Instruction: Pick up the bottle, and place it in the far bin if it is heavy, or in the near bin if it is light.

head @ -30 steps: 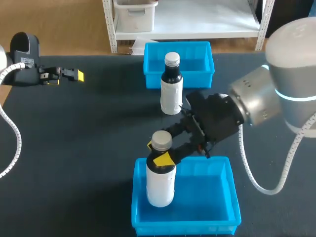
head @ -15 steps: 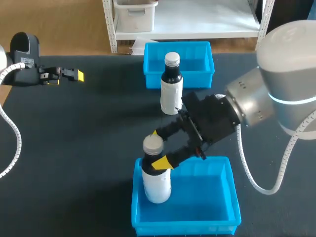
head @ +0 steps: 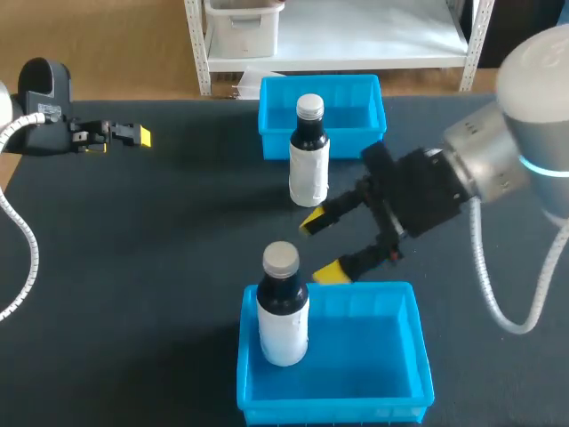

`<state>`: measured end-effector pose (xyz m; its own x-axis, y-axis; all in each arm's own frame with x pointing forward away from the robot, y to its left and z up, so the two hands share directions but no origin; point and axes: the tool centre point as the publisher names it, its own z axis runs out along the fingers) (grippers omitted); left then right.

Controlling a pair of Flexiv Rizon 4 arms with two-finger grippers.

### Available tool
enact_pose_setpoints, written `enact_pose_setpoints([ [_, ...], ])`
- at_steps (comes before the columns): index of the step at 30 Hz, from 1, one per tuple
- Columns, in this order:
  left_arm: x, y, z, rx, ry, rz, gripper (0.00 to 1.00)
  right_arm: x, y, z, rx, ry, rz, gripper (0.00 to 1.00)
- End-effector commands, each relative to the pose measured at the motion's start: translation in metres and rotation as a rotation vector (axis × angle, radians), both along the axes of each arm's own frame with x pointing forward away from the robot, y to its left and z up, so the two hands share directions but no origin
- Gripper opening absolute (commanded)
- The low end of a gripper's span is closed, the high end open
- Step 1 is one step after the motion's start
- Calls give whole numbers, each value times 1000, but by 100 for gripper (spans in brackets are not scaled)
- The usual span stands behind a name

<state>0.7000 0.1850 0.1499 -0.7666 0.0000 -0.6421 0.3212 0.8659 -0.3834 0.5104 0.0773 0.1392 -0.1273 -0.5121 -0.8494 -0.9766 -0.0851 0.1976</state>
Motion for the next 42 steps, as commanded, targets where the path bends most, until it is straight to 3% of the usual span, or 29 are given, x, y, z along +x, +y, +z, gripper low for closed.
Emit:
enact_pose_setpoints([
  [1,0,0,0,0,0,0,100,19,-33,6,-19,5,-71,100],
  [10,0,0,0,0,0,0,100,117,-69,1,-41,-49,-263,100],
  [17,0,0,0,0,0,0,100,191,-67,-5,-38,-114,-270,100],
  [22,0,0,0,0,0,0,100,229,-61,-11,-27,-130,-238,100],
  [30,0,0,0,0,0,0,100,261,-51,-11,31,-109,-189,100],
  [42,0,0,0,0,0,0,100,272,-29,-18,60,-86,-156,100],
])
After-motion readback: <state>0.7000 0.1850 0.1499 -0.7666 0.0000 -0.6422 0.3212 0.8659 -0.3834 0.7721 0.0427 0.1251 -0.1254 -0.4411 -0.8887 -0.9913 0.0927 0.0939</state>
